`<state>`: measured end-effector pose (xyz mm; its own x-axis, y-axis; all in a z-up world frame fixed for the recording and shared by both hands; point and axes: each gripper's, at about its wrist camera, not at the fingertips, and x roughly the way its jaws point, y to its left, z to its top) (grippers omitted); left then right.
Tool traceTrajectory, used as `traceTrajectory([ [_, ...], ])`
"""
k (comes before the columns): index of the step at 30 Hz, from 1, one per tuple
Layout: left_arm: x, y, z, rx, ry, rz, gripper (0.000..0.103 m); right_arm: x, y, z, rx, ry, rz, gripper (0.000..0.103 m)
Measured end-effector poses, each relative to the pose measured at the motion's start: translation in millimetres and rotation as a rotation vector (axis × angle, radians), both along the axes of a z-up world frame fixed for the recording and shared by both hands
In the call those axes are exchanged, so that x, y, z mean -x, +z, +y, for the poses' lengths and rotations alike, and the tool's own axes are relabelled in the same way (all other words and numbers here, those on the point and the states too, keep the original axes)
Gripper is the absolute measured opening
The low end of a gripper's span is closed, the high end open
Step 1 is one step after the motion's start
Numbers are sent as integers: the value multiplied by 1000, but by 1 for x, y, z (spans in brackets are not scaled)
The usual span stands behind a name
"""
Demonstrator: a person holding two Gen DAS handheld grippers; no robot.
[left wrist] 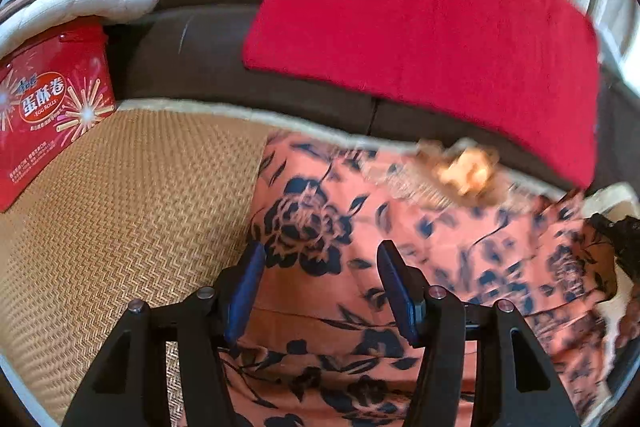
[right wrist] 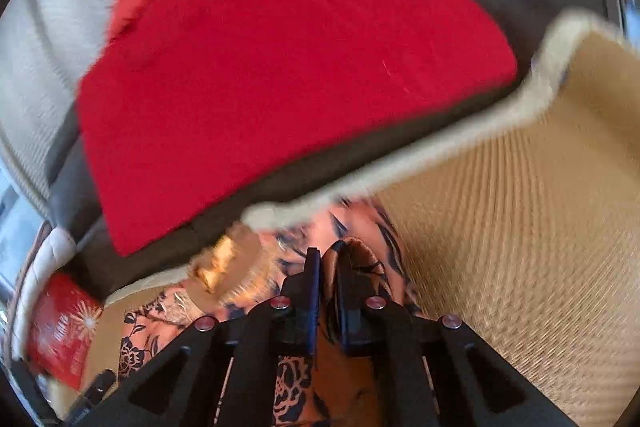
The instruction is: Fold small clothes
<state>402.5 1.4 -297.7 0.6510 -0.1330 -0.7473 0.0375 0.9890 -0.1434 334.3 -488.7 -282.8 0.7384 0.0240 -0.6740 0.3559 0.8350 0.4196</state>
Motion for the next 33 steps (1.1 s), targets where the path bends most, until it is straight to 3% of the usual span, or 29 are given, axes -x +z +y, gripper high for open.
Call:
traceTrajectory([
  [3, -7, -8, -1, 1, 12, 54, 59, -4, -16, -12, -81, -17, 96, 13],
  [7, 2, 5, -9, 10, -13, 1, 63, 9, 13, 9, 77, 13, 39, 14],
  [9, 5, 3, -13, -16, -9, 9, 73, 16, 27, 24, 118, 54, -29, 14],
  [12, 2, -8, -14, -37, 1, 56, 74, 19, 32, 50, 152, 161, -67, 18],
  [15, -5, -29, -19, -119, -10, 146, 74, 6, 14, 63, 151, 210, 26, 18],
  [17, -5, -33, -22, -139, -16, 147, 74, -6, -6, 67, 184, 198, 155, 18],
  [19, -5, -29, -22, -124, -14, 145, 74, -11, -16, 60, 194, 169, 208, 19],
  [23, -6, -17, -15, -54, 10, 113, 74, 5, 9, 40, 169, 89, 74, 19],
  [25, -7, -12, -11, -57, 27, 89, 74, 11, 20, 39, 156, 105, 3, 19],
  [27, -10, -11, -8, -82, 46, 78, 74, 10, 19, 42, 127, 138, -9, 19],
  [29, -16, -17, -5, -118, 68, 107, 74, 2, 6, 44, 77, 181, 42, 21],
  [31, -21, -27, -4, -128, 63, 159, 74, -12, -22, 44, 38, 208, 191, 23],
  [33, -24, -34, -7, -130, 43, 198, 74, -15, -35, 41, 23, 202, 225, 23],
])
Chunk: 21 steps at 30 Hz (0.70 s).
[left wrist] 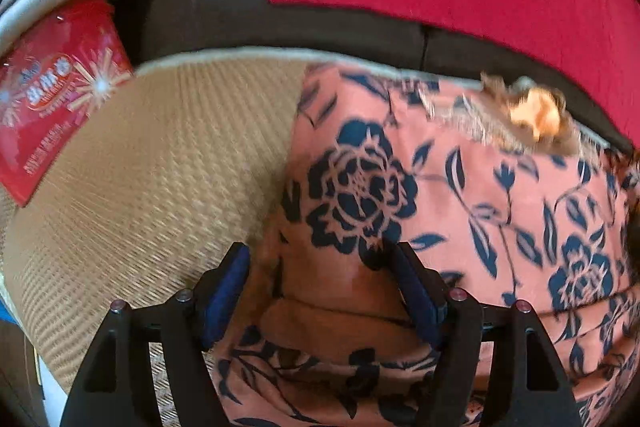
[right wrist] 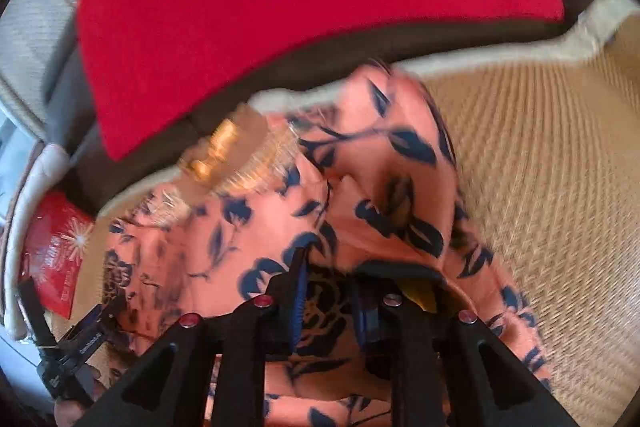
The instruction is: Fold small clothes
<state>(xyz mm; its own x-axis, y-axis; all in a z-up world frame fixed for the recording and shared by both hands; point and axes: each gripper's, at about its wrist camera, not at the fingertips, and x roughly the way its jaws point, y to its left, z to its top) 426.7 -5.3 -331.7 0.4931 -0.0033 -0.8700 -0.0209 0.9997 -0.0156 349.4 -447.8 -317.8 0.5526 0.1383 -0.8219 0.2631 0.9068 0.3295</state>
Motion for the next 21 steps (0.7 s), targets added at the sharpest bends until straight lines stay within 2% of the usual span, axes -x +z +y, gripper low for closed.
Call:
traceTrajectory([
  [7, 11, 28, -2, 31, -5, -101, 75, 17, 34, -4, 5, -15, -166, 24],
  [9, 10, 29, -1, 19, 0, -97, 77, 25, 37, -12, 9, -22, -158, 31],
  [10, 6, 23, 1, 6, 3, -76, 77, 22, 29, -14, -2, -27, -131, 43],
  [11, 4, 18, 0, -4, 5, -55, 77, 19, 21, -17, -17, -37, -103, 68],
  [12, 1, 11, -1, -16, 4, -22, 77, 17, 16, -17, -24, -48, -94, 71],
  [15, 0, 9, -1, -7, 8, -4, 77, 19, 14, -21, -40, -62, -99, 70],
  [18, 6, 26, -1, 25, 6, -72, 77, 31, 35, -21, -3, -75, -184, 71],
  [21, 10, 41, 0, 3, 26, -124, 78, 39, 49, -19, -16, -58, -255, 72],
])
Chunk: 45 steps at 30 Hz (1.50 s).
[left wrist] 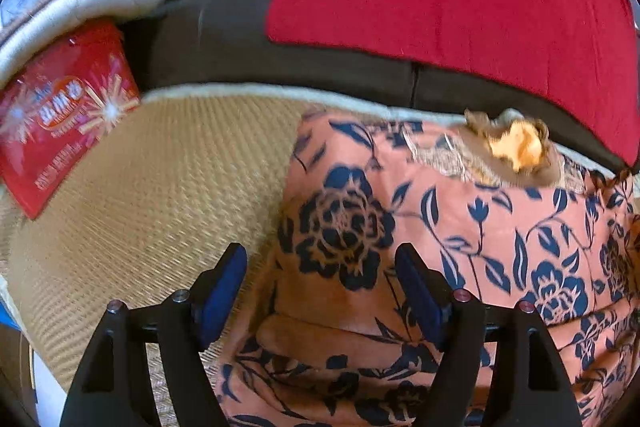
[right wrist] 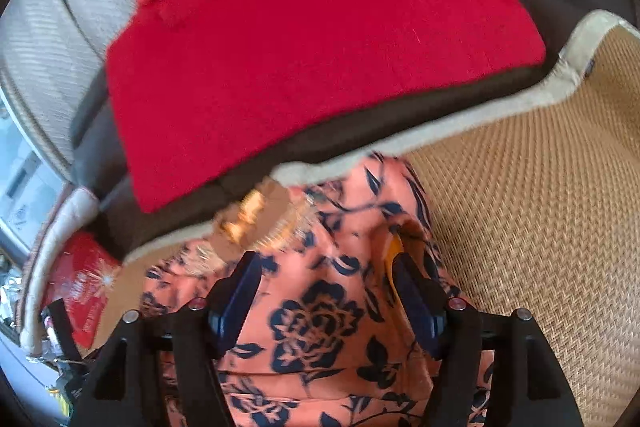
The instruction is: Fold small clothes
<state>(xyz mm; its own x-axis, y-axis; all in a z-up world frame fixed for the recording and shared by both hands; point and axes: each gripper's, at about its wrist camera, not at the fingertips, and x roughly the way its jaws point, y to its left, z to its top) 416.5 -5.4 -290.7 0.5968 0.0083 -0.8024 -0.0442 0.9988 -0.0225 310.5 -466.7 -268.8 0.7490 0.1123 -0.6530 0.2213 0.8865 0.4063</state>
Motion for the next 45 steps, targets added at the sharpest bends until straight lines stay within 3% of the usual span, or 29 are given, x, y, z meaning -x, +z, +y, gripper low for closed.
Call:
traceTrajectory([
  [2, 0, 7, 3, -2, 0, -16, 80, 7, 7, -1, -12, 14, -38, 72],
  [5, 11, 8, 4, -21, -7, -12, 82, 12, 8, 0, -50, 46, -22, 72],
  [10, 23, -17, 5, -85, -64, 96, 82, 1, -31, 9, -91, 62, 187, 71],
  [12, 30, -21, 4, -97, -69, 97, 82, 2, -42, 12, -77, 66, 231, 71],
  [17, 69, 4, 0, -102, -66, 6, 82, 40, -12, 20, -73, 72, 112, 72],
  [23, 140, 28, -5, -124, -98, -87, 82, 113, 18, 32, 35, 61, -1, 72],
  [29, 214, 24, 13, -117, -171, -102, 83, 187, 22, 22, 107, 85, 39, 72],
  [31, 230, 10, 31, -111, -161, -69, 83, 206, 13, 9, 120, 80, 72, 72],
  [34, 251, -15, 61, -42, -121, 4, 83, 232, -14, -15, 76, 71, 179, 72],
  [39, 258, -59, 85, 37, -23, 152, 83, 250, -57, -31, 88, 45, 332, 72],
  [42, 255, -67, 89, 102, -16, 150, 83, 254, -80, -41, 81, 55, 409, 72],
  [45, 254, -73, 90, 120, -10, 140, 83, 255, -101, -48, 88, 44, 436, 72],
])
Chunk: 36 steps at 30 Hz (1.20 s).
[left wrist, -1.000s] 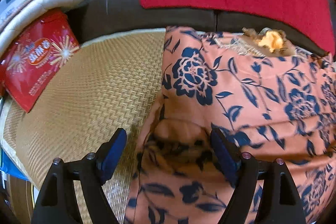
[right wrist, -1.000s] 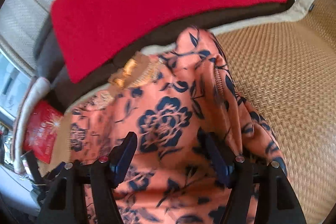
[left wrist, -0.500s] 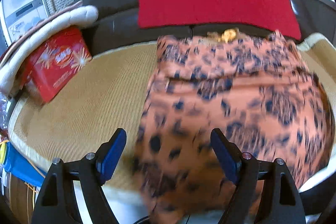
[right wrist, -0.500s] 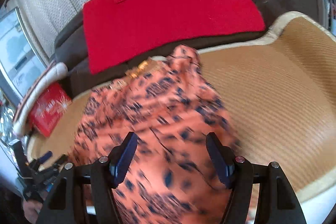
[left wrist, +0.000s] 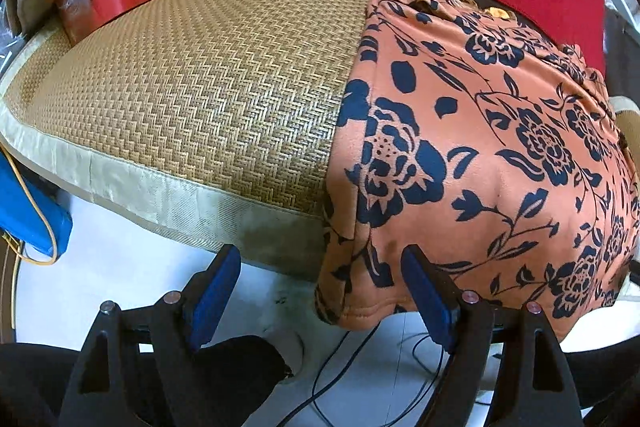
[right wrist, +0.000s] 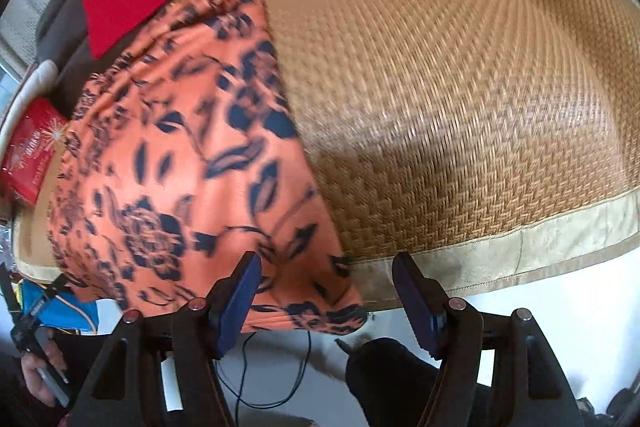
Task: Fold small clothes
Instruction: 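Lift the hem with both tools and fold it toward the collar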
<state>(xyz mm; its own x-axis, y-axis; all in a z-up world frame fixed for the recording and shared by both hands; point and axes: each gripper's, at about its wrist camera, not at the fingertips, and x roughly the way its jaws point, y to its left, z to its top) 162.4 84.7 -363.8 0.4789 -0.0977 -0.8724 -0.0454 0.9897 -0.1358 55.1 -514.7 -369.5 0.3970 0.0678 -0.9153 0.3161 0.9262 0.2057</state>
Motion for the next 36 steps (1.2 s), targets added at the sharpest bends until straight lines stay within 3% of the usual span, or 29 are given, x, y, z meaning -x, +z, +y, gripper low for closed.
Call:
traceTrajectory([
  [2, -4, -6, 0, 42, -4, 4, 82, -3, -10, -4, -14, -13, 11, 72],
  [6, -10, -18, 0, 74, -23, 6, 59, -9, -22, -5, -47, -34, 12, 73],
  [9, -11, -24, -2, 107, -37, 16, 57, -5, -22, -3, -50, -40, -3, 64],
  [11, -12, -26, -5, 121, -34, 21, 56, -3, -18, 2, -83, -22, -22, 32],
  [13, -13, -29, -1, 152, -19, 33, 58, 0, -9, 16, -50, 17, -44, 9],
  [16, -15, -34, 6, 183, -25, 54, 54, 3, 0, 26, -65, 31, -76, 9],
  [17, -14, -34, 4, 178, -39, 65, 44, 3, 1, 28, -77, 32, -82, 9],
  [18, -13, -35, 1, 198, -64, 79, 16, 3, 2, 29, -84, 31, -87, 9],
  [19, -11, -36, 0, 216, -79, 86, 7, 2, 3, 31, -82, 30, -89, 9],
  [22, -3, -24, -5, 232, -123, 49, 6, 0, 10, 32, -140, 31, -106, 9],
  [27, 3, 25, -3, 390, -222, -49, 5, 1, 43, 31, -296, 37, -184, 9],
  [31, -21, 74, 7, 503, -245, -114, 5, -11, 74, 32, -400, 58, -240, 8],
  [34, -38, 98, 14, 499, -253, -153, 5, -27, 91, 35, -408, 72, -263, 8],
  [36, -43, 104, 11, 451, -266, -176, 5, -31, 99, 38, -345, 82, -244, 8],
])
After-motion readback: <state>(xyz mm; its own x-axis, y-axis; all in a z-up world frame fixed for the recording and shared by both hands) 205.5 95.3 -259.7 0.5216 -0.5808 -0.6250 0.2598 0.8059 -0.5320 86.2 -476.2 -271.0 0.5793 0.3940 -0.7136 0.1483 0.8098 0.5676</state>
